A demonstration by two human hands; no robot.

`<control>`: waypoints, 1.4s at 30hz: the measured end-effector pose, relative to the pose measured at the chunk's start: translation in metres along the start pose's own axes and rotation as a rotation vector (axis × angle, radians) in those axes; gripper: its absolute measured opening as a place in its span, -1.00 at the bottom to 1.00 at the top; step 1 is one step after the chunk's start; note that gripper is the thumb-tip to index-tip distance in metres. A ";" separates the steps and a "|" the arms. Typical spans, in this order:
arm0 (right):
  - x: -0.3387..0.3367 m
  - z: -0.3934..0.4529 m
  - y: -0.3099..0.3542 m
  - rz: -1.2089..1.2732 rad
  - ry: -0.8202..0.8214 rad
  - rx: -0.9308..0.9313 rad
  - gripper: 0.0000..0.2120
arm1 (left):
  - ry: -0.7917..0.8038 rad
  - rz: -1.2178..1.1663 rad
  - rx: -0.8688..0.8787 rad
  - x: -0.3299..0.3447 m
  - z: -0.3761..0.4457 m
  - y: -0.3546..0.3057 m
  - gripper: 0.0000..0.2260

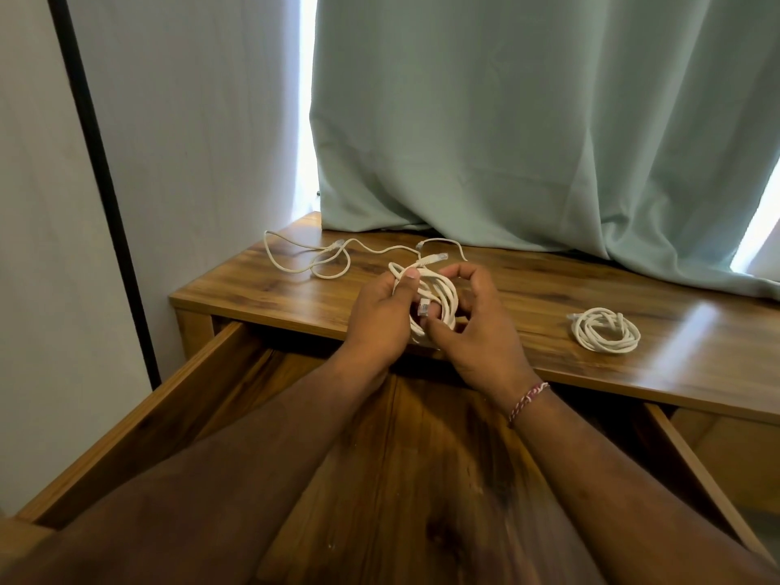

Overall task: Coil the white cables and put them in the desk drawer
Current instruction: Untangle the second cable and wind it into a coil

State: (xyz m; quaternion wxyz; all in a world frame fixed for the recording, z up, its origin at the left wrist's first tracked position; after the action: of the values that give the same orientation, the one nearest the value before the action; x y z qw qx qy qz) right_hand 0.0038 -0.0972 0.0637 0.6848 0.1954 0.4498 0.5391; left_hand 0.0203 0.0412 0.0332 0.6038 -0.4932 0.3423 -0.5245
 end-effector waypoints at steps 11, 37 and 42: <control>-0.013 -0.012 0.035 -0.515 -0.214 -0.426 -0.70 | 0.064 -0.139 -0.061 0.011 -0.002 0.007 -0.62; -0.035 -0.008 0.060 0.210 -0.237 -0.230 -0.85 | 0.066 0.254 -0.065 -0.028 0.022 0.000 -0.61; -0.039 -0.007 0.063 0.216 -0.263 -0.271 -0.92 | 0.114 0.604 0.121 -0.018 0.024 -0.015 -0.57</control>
State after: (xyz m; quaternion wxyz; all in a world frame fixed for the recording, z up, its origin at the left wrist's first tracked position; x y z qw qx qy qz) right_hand -0.0380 -0.1128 0.1238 0.6958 0.2172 0.2565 0.6347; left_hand 0.0340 0.0649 0.0526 0.7404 -0.3023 0.4745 -0.3677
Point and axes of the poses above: each hand's wrist, its own z-axis towards the middle knuckle, its own x-axis out of the palm, y = z × x, the point moved 10 cm from there along z, towards the middle knuckle, and after that the axes turned 1 degree about -z, right-handed, at the moved point
